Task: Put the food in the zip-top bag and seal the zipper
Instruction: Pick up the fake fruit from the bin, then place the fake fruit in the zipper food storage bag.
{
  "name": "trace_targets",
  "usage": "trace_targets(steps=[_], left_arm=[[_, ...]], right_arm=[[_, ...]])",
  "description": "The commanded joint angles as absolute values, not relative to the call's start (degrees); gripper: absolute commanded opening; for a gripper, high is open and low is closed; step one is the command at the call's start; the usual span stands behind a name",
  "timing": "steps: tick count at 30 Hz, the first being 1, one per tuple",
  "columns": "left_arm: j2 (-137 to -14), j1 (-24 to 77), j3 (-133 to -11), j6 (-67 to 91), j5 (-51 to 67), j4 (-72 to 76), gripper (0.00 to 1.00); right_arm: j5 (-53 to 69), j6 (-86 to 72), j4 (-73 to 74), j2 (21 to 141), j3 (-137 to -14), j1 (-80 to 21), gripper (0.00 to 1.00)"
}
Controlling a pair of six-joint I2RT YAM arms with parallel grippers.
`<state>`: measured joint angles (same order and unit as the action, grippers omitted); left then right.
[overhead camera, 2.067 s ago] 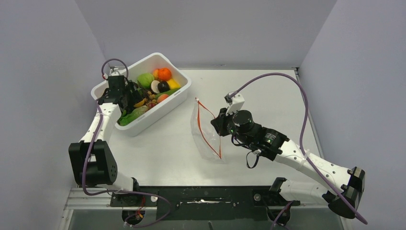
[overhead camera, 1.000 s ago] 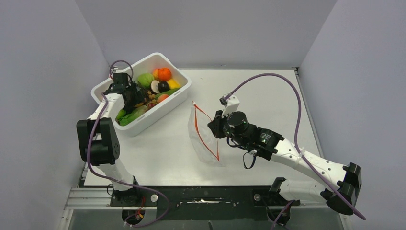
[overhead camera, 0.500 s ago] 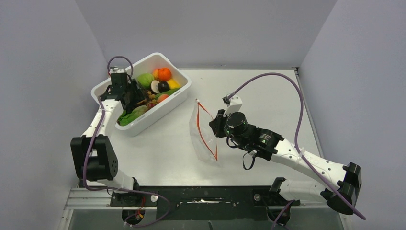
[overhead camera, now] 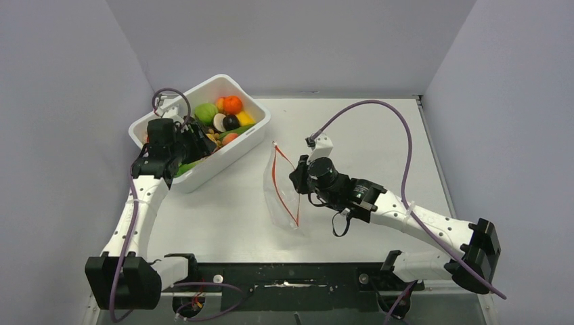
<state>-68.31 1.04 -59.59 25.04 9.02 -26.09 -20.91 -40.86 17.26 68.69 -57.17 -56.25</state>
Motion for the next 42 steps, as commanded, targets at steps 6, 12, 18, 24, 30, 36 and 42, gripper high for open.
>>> trace_targets(steps=[6,12,18,24,30,36,42], left_arm=[[-58.5,1.6,-56.1,26.5,30.6,-27.0,0.41],[-53.0,4.8,-53.5,34.1,36.7,-19.8,0.4],[-52.0,10.8,-52.6,42.9,40.3,-10.5,0.37],[-51.5,14.8,-48.2,54.8,44.1,5.4,0.36],[-52.1,16.9,-47.6,54.3,42.0,5.1,0.37],[-52.3,20.6,-44.4,56.5,40.5,9.5,0.37],[-53.3,22.4,-42.9,55.4,38.1,8.5,0.37]], right_arm=[[-21.3,-42.4,11.2,71.9,-60.9,-56.8,0.0],[-20.2,-42.9,9.0,74.7,-62.1,-56.8,0.0],[-19.0,-43.6,7.9,76.3,-63.2,-56.7,0.0],[-17.9,-43.2,7.9,77.0,-64.2,-56.7,0.0],[-17.0,-43.8,6.8,76.7,-64.1,-56.8,0.0],[-16.8,-43.8,6.5,77.1,-64.7,-56.7,0.0],[-16.7,-44.3,6.1,77.1,-64.7,-56.8,0.0]])
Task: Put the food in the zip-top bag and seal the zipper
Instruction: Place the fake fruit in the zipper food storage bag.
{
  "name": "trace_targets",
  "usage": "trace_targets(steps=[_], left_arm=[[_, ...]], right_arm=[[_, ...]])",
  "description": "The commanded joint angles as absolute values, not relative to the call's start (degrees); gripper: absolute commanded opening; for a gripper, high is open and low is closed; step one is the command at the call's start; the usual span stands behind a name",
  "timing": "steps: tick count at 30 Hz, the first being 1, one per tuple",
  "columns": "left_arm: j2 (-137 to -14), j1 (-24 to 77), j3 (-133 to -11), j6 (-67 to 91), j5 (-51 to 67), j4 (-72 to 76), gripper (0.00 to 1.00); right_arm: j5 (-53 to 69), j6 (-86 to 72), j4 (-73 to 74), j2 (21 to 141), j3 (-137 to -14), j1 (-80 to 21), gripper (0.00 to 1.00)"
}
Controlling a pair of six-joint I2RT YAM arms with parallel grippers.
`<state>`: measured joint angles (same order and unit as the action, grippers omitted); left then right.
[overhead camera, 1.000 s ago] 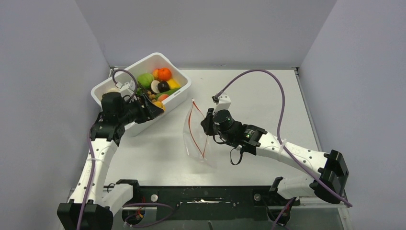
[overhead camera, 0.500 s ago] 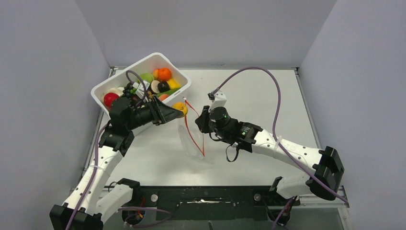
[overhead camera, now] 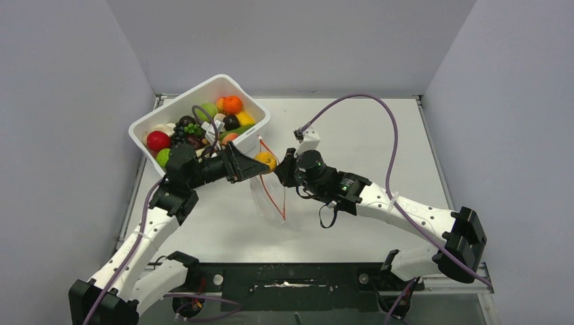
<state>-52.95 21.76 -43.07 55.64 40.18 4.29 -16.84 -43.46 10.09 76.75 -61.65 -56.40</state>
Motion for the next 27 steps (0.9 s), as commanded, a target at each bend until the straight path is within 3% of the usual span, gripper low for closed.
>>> trace_targets(steps=[1,12,23,27], left_arm=[[-53.4,22.5,-42.8,54.9,37.6,7.9,0.37],[-55.2,23.0,-44.9,44.6,29.3,-7.0,0.37],[-55.8,23.5,-46.7,42.3,27.1,-12.2,0.37],[-56.0,23.6,-46.9,42.2,27.1,-12.3,0.42]], right_arm=[[-16.7,-44.4,6.1,77.0,-64.7,-56.8,0.0],[-16.7,-45.2,4.1,74.9,-62.5,-56.8,0.0],[-17.4,-45.4,3.6,73.9,-61.3,-56.7,0.0],[-17.4,-45.4,3.5,73.9,-61.3,-56.7,0.0]])
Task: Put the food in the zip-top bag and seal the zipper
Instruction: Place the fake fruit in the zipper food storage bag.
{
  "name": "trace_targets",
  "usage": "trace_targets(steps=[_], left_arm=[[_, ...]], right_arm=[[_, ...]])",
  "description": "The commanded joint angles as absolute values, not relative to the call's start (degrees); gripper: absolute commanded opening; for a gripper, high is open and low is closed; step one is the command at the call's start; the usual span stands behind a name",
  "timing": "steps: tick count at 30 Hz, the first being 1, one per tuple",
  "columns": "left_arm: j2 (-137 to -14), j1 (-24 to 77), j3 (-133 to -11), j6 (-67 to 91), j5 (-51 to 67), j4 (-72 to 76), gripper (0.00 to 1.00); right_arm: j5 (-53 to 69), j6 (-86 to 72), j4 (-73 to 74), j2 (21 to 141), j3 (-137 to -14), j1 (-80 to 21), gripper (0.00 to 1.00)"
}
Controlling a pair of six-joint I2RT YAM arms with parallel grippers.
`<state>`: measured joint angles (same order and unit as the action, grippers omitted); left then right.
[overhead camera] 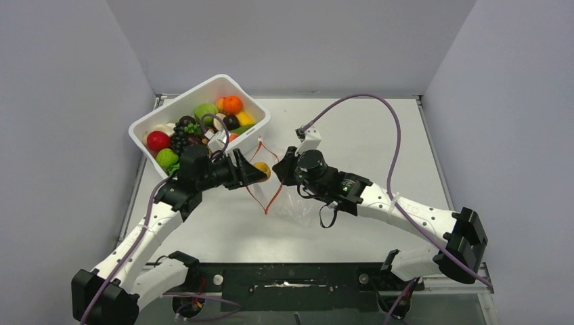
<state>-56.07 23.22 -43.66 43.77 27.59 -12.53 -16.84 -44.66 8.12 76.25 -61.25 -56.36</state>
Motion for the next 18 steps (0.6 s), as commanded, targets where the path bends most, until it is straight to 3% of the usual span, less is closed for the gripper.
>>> trace_targets(steps=[1,10,18], left_arm=[[-55.9,23.7,-46.9,42.2,27.2,-12.3,0.45],[-55.7,23.8,-48.1,40.5,27.4,-14.6,0.68],[-55.5,23.8,-49.6,39.4,28.5,-16.4,0.7]], right_arm=[[-17.3,-45.5,3.5,73.9,-61.3,-56.7,0.0],[-17.8,-45.1,3.6,74.1,-60.8,-56.7,0.0],[-18.5,-44.9,4.6,73.2,-60.2,-55.6,0.0]])
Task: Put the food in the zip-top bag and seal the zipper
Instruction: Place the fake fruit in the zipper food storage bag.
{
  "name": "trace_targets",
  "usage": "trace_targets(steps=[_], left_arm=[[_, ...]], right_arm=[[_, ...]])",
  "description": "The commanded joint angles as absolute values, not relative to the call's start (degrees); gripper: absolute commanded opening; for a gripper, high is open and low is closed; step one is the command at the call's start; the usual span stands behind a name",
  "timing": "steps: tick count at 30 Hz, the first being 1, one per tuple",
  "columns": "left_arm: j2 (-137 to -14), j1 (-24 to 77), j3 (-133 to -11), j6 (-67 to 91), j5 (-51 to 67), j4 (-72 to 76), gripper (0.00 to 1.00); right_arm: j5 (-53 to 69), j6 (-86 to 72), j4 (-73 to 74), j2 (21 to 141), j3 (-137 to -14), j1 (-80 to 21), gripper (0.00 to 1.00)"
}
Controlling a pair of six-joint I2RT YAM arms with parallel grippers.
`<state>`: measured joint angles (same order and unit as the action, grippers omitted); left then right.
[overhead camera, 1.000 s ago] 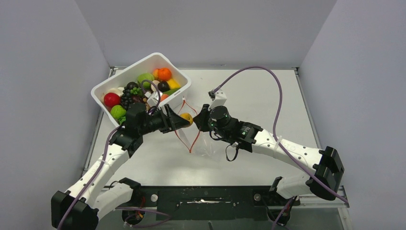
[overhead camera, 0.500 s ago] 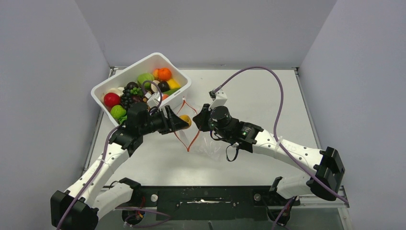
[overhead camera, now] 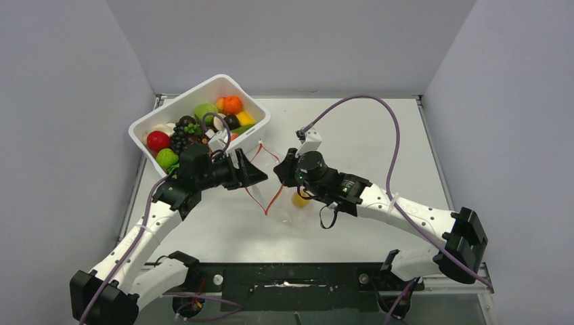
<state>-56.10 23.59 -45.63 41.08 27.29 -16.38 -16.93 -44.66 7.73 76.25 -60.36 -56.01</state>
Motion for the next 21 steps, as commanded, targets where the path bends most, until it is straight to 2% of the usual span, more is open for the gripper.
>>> trace_targets(steps=[1,9,14,21], left_arm=[[-55.4,23.8,-50.1,39.2,28.5,-16.8,0.7],[-52.3,23.8,-52.2,38.9,26.3,-17.6,0.71],[-49.3,23.8,-51.6,37.0,17.5,-18.2,0.72],[-49.8,23.7,-56.6,33.1,0.0,-25.5,0.72]], right_arm=[[-18.7,-44.9,4.7,73.0,-60.1,-55.6,0.0],[-20.1,-43.4,5.9,70.6,-58.4,-55.5,0.0],[-21.3,-42.7,7.8,69.4,-57.2,-54.9,0.0],[-21.8,-41.0,6.8,66.0,-54.2,-54.4,0.0]])
